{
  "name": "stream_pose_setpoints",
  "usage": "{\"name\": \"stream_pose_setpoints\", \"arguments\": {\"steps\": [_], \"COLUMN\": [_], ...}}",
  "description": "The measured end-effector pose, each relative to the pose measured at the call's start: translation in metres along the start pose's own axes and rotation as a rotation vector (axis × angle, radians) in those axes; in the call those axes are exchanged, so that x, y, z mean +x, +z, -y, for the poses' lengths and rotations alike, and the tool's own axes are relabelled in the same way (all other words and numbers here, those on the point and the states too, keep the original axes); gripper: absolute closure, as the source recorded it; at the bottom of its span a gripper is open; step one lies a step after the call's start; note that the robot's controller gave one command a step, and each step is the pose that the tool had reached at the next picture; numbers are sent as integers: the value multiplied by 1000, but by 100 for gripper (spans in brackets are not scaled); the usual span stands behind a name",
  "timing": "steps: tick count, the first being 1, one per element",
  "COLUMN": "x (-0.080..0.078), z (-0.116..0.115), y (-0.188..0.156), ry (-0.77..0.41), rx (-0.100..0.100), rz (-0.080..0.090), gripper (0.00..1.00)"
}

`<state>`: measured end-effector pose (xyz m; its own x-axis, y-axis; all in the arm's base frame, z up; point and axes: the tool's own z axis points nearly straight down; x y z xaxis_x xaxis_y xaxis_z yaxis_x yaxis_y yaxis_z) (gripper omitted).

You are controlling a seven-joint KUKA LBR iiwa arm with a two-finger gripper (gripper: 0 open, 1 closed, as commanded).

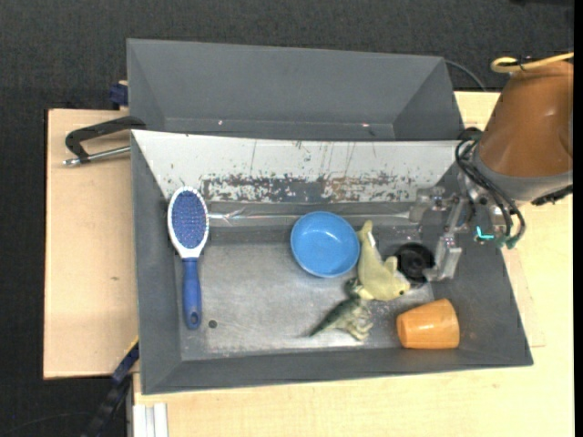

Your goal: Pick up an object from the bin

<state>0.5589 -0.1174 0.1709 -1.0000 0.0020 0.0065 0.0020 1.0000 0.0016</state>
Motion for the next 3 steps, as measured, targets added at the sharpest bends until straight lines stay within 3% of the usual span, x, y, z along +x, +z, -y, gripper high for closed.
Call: {"name": "stream_pose_setpoints", "arguments": {"steps": [1,2,3], "x": [1,-2,-29], "z": [21,20,22], "y": [91,86,99], "ry": [-66,-69,0], "rx": [0,2,-2], "rz": [1,10,12], "gripper": [0,100,100]}}
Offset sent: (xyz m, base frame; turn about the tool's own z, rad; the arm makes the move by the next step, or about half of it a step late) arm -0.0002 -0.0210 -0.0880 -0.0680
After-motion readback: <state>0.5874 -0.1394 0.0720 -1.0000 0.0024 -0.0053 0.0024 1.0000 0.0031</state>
